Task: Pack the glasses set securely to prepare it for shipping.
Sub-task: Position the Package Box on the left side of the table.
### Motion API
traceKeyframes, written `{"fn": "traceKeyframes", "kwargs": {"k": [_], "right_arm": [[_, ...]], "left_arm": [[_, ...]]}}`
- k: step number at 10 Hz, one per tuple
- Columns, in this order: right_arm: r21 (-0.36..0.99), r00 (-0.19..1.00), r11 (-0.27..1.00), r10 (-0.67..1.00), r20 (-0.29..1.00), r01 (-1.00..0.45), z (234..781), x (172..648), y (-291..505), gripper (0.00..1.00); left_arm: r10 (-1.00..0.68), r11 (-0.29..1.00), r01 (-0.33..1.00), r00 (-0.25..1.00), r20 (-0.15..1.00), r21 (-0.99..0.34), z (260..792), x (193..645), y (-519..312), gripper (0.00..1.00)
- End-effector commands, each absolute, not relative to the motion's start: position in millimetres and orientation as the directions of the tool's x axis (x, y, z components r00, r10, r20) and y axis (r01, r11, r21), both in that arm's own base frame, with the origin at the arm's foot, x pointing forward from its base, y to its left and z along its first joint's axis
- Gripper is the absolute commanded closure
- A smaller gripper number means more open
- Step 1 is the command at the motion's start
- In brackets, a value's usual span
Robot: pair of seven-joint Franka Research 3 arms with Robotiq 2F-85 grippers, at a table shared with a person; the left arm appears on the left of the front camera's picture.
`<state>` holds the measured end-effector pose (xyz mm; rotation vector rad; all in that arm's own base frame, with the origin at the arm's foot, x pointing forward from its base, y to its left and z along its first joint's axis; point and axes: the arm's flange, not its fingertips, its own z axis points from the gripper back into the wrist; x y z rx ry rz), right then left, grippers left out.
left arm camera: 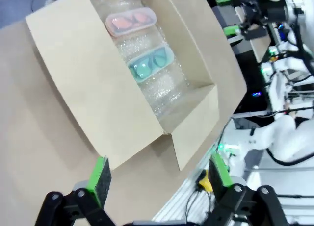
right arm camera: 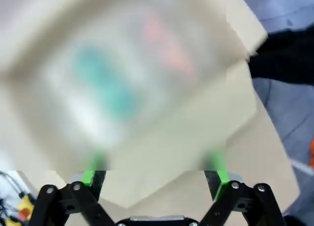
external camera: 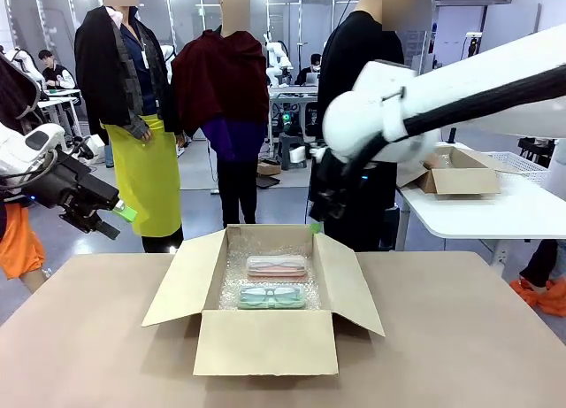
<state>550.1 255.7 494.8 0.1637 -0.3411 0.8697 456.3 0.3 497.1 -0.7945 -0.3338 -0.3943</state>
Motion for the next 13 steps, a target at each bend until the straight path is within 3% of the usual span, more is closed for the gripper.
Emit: {"fn": "traceKeyframes", "kwargs": {"k": [1,5,8,9,10,11,13], "right_arm": [[-0.024,0.692,0.758,0.607,0.389,-0.652,489,489,211,0.0],[0.052,0.863,0.915,0.356,0.359,-0.399,484,427,127,0.0],[0.1,0.918,0.963,0.205,0.338,-0.252,491,408,77,0.0],[0.092,0.93,0.972,0.176,0.323,-0.216,493,404,69,0.0],[0.102,0.93,0.977,0.144,0.339,-0.189,495,403,63,0.0],[0.108,0.912,0.955,0.226,0.342,-0.277,491,411,70,0.0],[0.108,0.912,0.955,0.226,0.342,-0.277,491,411,70,0.0]], "left_arm": [[-0.182,0.599,0.432,0.893,0.411,-0.674,487,480,11,0.0],[-0.107,0.464,0.338,0.939,0.327,-0.819,426,515,26,0.0],[-0.083,0.363,0.268,0.963,0.255,-0.893,383,533,40,0.0],[-0.065,0.384,0.265,0.963,0.26,-0.884,371,538,45,0.0],[-0.008,0.321,0.238,0.968,0.249,-0.917,362,543,48,0.0],[-0.072,0.41,0.252,0.967,0.245,-0.876,372,526,39,0.0],[-0.072,0.41,0.252,0.967,0.245,-0.876,372,526,39,0.0]]}}
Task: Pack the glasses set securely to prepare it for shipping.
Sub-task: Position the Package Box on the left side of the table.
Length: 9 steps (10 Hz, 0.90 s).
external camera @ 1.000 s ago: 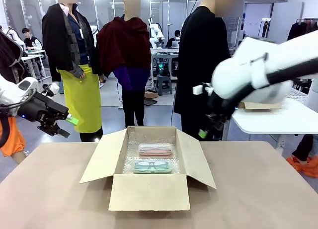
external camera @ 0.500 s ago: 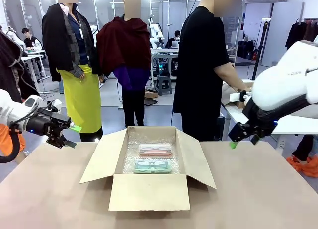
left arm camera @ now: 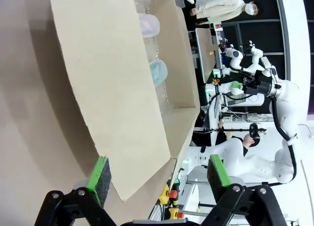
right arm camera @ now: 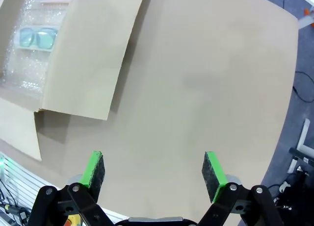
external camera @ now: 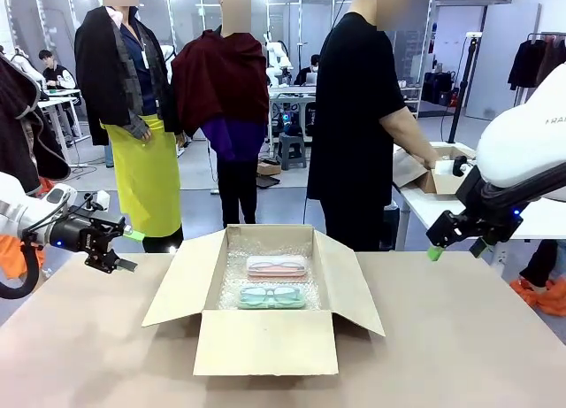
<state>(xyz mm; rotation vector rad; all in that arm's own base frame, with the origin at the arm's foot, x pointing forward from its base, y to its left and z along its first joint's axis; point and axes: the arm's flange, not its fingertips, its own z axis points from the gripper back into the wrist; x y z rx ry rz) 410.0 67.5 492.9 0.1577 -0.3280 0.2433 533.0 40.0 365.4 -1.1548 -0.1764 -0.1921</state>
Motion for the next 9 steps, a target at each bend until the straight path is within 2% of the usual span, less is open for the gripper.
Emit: {"fn": "traceKeyframes", "kwargs": {"k": [1,4,9], "right_arm": [[0.108,0.912,0.955,0.226,0.342,-0.277,491,411,70,0.0],[0.108,0.912,0.955,0.226,0.342,-0.277,491,411,70,0.0],[0.108,0.912,0.955,0.226,0.342,-0.277,491,411,70,0.0]], "left_arm": [[-0.072,0.41,0.252,0.967,0.245,-0.876,372,526,39,0.0],[-0.069,0.393,0.253,0.967,0.246,-0.884,371,532,37,0.0],[-0.029,0.286,0.226,0.973,0.227,-0.931,294,550,43,0.0]]}}
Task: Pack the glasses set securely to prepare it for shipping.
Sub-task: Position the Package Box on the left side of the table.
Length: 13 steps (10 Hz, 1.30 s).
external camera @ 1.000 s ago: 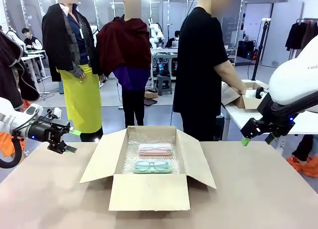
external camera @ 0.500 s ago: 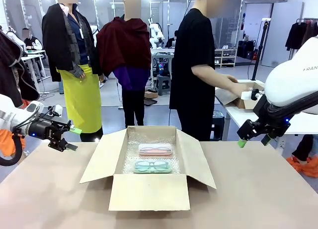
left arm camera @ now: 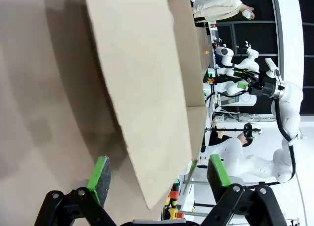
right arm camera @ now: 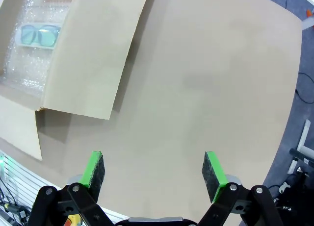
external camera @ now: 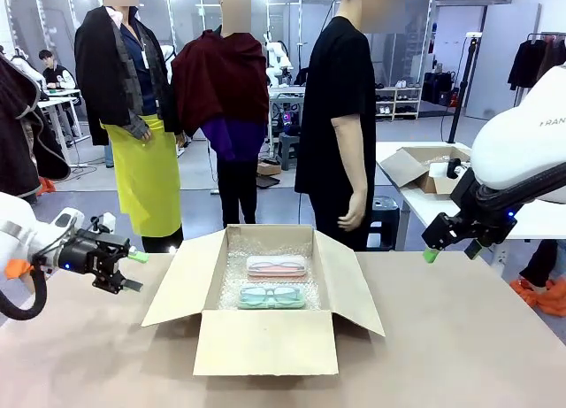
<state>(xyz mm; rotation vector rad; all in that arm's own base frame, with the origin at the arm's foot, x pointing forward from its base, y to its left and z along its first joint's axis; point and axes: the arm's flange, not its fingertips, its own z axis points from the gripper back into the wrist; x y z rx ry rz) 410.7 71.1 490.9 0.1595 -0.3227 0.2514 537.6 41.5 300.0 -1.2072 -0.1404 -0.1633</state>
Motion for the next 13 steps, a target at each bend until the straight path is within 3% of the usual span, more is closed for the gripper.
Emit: {"fn": "traceKeyframes", "kwargs": {"k": [1,6,8,12,13], "right_arm": [[0.108,0.912,0.955,0.226,0.342,-0.277,491,411,70,0.0],[0.108,0.912,0.955,0.226,0.342,-0.277,491,411,70,0.0],[0.108,0.912,0.955,0.226,0.342,-0.277,491,411,70,0.0],[0.108,0.912,0.955,0.226,0.342,-0.277,491,411,70,0.0],[0.108,0.912,0.955,0.226,0.342,-0.277,491,411,70,0.0]], "left_arm": [[-0.018,0.266,0.242,0.969,0.246,-0.933,283,554,42,0.0],[0.072,0.09,0.247,0.965,0.253,-0.965,251,559,28,0.0],[0.061,0.096,0.233,0.969,0.239,-0.968,251,561,18,0.0],[0.057,0.052,0.217,0.974,0.22,-0.975,251,564,5,0.28],[0.067,0.028,0.234,0.969,0.236,-0.972,252,564,5,0.63]]}}
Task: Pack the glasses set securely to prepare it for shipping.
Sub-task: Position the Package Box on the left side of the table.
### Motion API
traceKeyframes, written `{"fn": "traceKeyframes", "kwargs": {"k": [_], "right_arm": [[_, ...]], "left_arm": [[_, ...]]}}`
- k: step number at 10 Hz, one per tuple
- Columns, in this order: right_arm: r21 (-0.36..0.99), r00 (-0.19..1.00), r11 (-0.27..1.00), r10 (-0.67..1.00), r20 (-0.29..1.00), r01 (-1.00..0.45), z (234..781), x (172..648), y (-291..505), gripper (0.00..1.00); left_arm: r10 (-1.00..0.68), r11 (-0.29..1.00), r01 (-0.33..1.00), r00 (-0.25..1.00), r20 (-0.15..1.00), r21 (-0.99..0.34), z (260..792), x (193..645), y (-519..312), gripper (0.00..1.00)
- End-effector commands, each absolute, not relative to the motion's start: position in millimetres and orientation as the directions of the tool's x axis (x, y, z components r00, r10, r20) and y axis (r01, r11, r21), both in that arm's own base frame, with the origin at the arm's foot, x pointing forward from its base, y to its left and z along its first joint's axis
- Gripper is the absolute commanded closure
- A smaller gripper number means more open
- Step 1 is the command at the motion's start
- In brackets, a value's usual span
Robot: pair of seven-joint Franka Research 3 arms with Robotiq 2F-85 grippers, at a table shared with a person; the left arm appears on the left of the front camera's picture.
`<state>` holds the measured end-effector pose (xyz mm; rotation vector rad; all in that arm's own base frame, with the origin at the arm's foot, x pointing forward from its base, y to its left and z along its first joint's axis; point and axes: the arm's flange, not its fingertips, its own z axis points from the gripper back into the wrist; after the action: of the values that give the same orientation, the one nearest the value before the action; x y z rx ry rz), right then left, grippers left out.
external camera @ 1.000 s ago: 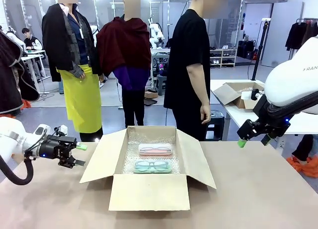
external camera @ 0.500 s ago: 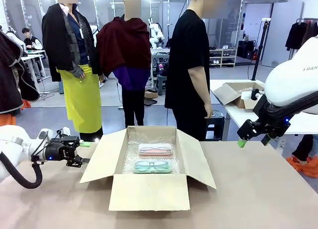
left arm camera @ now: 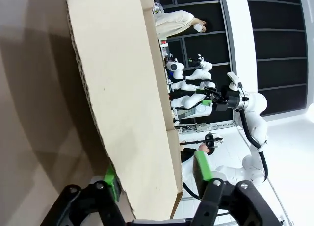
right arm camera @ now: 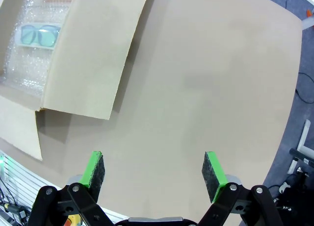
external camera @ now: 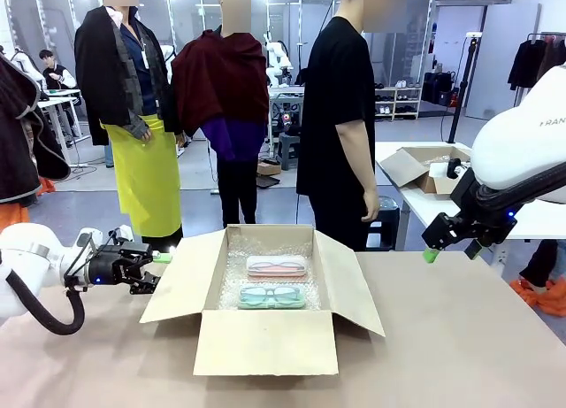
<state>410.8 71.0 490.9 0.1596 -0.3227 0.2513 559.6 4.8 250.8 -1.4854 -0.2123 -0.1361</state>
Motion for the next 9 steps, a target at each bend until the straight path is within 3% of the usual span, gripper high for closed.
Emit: {"fn": "traceKeyframes", "kwargs": {"k": [1,2,8,9], "right_arm": [[0.108,0.912,0.955,0.226,0.342,-0.277,490.9,411.1,69.9,0.0],[0.108,0.912,0.955,0.226,0.342,-0.277,490.9,411.1,69.9,0.0],[0.108,0.912,0.955,0.226,0.342,-0.277,490.9,411.1,69.9,0.0],[0.108,0.912,0.955,0.226,0.342,-0.277,490.9,411.1,69.9,0.0]], "left_arm": [[0.079,0.015,0.244,0.967,0.244,-0.97,254.1,562.8,6.5,0.87],[0.081,0.001,0.255,0.964,0.254,-0.967,254.8,562.0,7.8,1.0],[0.106,0.018,0.319,0.942,0.319,-0.948,258.6,556.3,8.6,1.0],[0.065,0.031,0.242,0.968,0.244,-0.97,256.5,559.5,9.7,1.0]]}}
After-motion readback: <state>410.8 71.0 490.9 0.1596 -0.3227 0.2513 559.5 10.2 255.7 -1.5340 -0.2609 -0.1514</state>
